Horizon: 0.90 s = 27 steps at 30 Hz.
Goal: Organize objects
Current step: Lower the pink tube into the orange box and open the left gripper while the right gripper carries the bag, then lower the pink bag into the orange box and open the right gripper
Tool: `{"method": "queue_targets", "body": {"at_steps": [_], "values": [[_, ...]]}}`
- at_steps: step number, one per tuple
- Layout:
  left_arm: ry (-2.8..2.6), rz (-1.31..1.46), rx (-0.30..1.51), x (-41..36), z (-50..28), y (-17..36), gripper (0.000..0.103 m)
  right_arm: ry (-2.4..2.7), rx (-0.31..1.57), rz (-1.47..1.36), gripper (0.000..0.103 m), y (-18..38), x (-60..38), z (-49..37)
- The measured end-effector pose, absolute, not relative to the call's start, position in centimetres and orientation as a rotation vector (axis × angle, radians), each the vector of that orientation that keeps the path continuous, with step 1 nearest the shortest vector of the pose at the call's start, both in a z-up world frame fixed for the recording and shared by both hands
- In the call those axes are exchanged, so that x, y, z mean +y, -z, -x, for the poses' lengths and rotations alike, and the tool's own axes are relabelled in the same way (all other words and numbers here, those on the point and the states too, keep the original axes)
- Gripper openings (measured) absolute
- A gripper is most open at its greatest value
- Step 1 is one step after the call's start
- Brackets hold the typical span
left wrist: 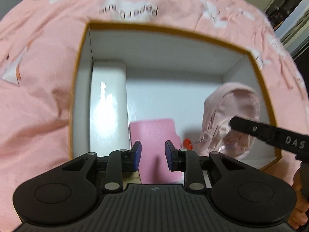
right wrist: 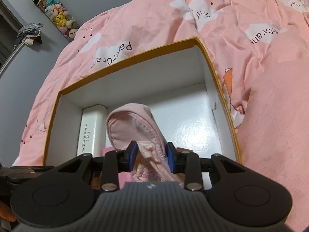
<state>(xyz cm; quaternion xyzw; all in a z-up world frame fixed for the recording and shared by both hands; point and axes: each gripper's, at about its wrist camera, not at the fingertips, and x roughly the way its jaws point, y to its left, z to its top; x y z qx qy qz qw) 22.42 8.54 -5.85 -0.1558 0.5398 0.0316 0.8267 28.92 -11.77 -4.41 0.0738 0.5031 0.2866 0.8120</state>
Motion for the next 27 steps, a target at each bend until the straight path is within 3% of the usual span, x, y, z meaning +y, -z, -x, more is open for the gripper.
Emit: {"method": "queue_targets", "body": {"at_steps": [4,11,27], "values": [[-0.071,0.354,1.094,9.0,-22.6,4.9,0.029,-0.614,1.087,-0.161,0.035,4.1,-11.4,-29.2],[-0.099,0.356,0.997,9.5,-22.1,4.3,0.029,-0.708,1.326,-0.385,0.035,5.9,-9.9,-30.2],[-0.111,0.379,0.986,10.3,-21.9,4.9,0.029,-0.613,1.511,-0.429,0.036,10.1,-6.1,-31.1]]}}
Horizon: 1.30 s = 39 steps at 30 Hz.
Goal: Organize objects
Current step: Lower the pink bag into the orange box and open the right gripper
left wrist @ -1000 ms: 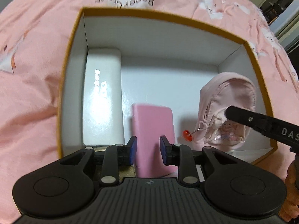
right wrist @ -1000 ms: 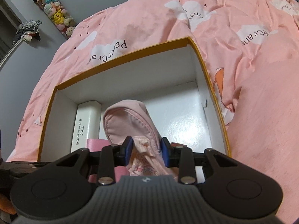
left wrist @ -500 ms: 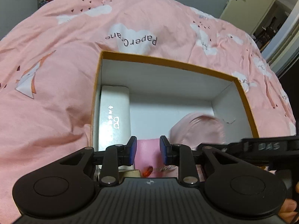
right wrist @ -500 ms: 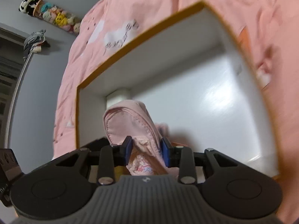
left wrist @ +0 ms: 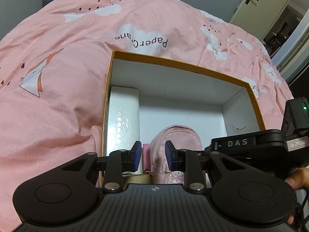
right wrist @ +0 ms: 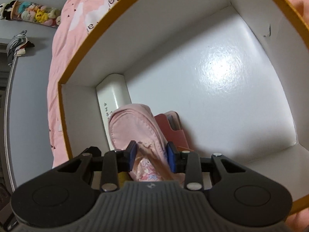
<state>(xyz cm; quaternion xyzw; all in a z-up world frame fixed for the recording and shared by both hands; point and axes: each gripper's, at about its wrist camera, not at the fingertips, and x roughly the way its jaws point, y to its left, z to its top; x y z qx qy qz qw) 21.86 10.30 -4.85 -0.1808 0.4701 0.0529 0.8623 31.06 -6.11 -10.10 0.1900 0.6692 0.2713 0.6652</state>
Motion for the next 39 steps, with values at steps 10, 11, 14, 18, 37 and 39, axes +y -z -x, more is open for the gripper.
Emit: {"method": "queue_targets", "body": {"at_steps": [10,11,14,18,37,39], "values": [[-0.123,0.330,0.988,10.0,-21.6,5.1,0.029,-0.613,1.383,-0.208,0.054,10.0,-3.7,-29.6],[-0.120,0.326,0.983,10.0,-21.5,5.1,0.029,-0.622,1.370,-0.202,0.057,9.9,-3.8,-29.6],[-0.106,0.312,0.958,9.8,-21.0,4.6,0.029,-0.639,1.335,-0.179,0.067,9.4,-3.9,-29.5],[-0.069,0.317,0.901,9.3,-19.8,3.3,0.029,-0.656,1.241,-0.121,0.074,7.8,-4.3,-28.7],[-0.003,0.449,0.799,8.9,-12.4,-0.3,0.040,-0.662,0.827,-0.033,0.074,-0.7,-13.6,-15.9],[0.023,0.461,0.814,8.4,-11.9,-0.2,0.040,-0.642,0.863,-0.036,0.074,-0.5,-14.6,-15.1]]}}
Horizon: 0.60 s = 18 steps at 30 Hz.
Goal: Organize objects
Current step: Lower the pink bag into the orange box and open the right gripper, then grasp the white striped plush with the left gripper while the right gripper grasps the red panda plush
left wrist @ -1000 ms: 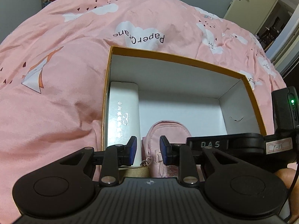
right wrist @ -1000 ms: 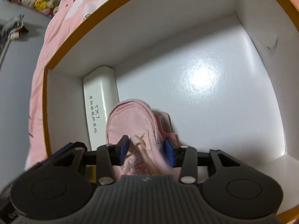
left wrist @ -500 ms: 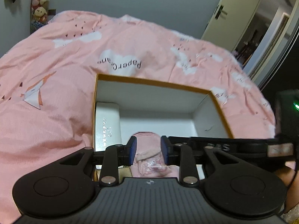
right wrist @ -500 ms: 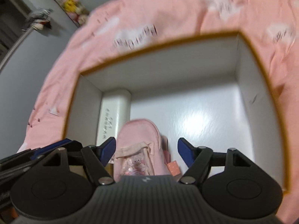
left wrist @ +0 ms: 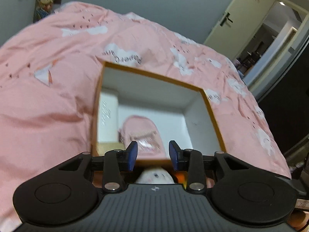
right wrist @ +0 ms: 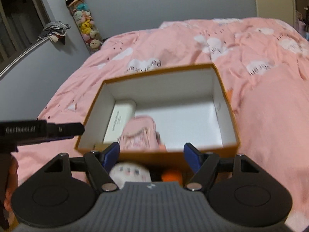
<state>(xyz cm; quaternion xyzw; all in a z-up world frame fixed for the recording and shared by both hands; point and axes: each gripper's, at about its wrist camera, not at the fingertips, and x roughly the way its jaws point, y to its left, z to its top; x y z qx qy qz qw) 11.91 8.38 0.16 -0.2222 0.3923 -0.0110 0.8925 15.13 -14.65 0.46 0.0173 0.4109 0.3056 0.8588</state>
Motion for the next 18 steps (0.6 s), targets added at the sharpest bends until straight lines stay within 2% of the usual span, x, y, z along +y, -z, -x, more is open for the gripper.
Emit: {"method": "queue_targets", "body": {"at_steps": [5,12,18], "values": [[0.084,0.450,0.858,6.2,-10.6,0.7,0.040,-0.591,0.993,-0.041,0.075,1.3,-16.6,-14.0],[0.089,0.444,1.024,3.8,-9.1,3.9,0.040,-0.625,1.240,-0.021,0.075,5.9,-16.6,-12.1],[0.039,0.419,1.037,3.2,-8.3,4.3,0.040,-0.652,1.276,0.078,0.074,8.5,-14.3,-11.1]]}}
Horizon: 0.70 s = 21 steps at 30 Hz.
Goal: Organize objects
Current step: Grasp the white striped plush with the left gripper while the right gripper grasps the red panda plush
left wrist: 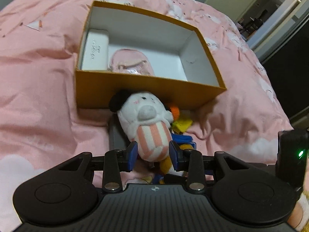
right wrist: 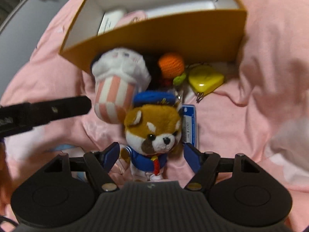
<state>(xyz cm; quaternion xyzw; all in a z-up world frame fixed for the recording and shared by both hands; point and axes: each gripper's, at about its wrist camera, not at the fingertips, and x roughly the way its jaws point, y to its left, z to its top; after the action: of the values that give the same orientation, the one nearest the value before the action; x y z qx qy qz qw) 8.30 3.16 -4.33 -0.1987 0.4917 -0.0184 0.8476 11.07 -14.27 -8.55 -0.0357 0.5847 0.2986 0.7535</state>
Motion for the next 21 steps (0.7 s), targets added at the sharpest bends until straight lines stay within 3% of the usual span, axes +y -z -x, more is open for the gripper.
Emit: {"method": "queue_targets", "body": {"at_steps": [10,15,19,21], "values": [[-0.006,0.421,0.982,3.6,-8.7,3.9,0.040,-0.661,1.224,0.065,0.058,9.2,-14.6,-11.7],[0.018,0.474,0.960,4.3,-8.8,3.8,0.040,-0.629,1.194,0.065,0.057,7.3,-15.8,-11.2],[0.021,0.517,0.956,4.5,-9.3,4.1,0.057,-0.576,1.126,0.070,0.057,5.0,-17.2,-11.1],[0.032,0.531,0.965,4.5,-9.6,4.4,0.060,-0.553,1.094,0.070,0.057,4.1,-17.8,-11.3]]}}
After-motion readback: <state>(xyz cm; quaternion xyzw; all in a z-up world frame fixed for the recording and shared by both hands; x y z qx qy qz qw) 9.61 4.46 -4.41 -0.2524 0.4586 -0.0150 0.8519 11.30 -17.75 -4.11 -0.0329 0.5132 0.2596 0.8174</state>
